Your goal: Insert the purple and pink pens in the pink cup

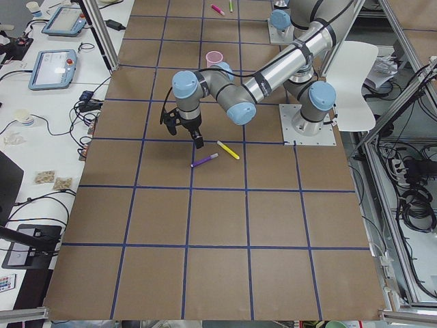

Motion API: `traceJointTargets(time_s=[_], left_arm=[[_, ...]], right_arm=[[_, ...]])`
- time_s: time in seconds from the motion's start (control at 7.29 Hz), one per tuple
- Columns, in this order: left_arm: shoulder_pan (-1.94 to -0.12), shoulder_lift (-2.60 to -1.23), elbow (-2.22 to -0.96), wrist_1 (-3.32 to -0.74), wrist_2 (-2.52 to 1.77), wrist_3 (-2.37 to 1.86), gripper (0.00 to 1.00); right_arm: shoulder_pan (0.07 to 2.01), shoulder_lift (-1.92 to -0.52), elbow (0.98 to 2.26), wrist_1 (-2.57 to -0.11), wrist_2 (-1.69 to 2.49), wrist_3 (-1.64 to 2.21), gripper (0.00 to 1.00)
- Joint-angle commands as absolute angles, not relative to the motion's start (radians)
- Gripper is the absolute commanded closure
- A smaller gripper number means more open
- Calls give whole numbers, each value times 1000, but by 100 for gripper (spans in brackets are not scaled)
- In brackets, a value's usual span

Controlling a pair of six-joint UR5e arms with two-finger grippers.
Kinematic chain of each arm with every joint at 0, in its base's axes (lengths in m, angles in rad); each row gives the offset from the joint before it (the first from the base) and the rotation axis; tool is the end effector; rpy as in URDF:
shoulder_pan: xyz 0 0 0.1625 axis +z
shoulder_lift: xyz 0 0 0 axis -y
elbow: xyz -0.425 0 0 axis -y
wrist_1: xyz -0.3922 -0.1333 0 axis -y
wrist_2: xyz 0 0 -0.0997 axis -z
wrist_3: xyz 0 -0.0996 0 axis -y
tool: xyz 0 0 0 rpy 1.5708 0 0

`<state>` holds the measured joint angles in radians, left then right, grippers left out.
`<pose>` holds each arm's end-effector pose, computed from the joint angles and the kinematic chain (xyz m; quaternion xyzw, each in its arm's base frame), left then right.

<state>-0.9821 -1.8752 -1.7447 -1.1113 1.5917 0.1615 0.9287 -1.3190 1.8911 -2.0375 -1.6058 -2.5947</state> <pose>0.2093 -0.5497 0.2860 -0.2119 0.9772 0.0126 0.0063 -0.2100 -0.4976 0.2523 -0.8277 0.5585 0.0149 0.0534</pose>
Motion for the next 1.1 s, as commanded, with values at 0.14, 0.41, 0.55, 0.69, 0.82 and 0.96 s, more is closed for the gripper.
traceJointTargets(time_s=[0.14,0.41,0.55,0.69,0.82,0.96], left_arm=[[-953,-1974,-1776,-980,1591,149,0],[-950,-2026,-1778,-939,1592,141,0],[-951,-2040,-1778,-937,1591,129,0],[-951,-2051,-1778,-937,1591,120,4],[-951,-2059,-1778,-939,1591,120,11],[-951,-2065,-1778,-939,1591,120,19]], right_arm=[[888,-1263,1986,-2248,-1553,-2819,0],[858,-1249,2043,-2317,-1539,-2836,2],[854,-1244,2087,-2404,-1540,-2862,6],[853,-1243,2112,-2469,-1542,-2858,12],[853,-1241,2114,-2473,-1542,-2861,30],[853,-1243,2114,-2473,-1542,-2861,46]])
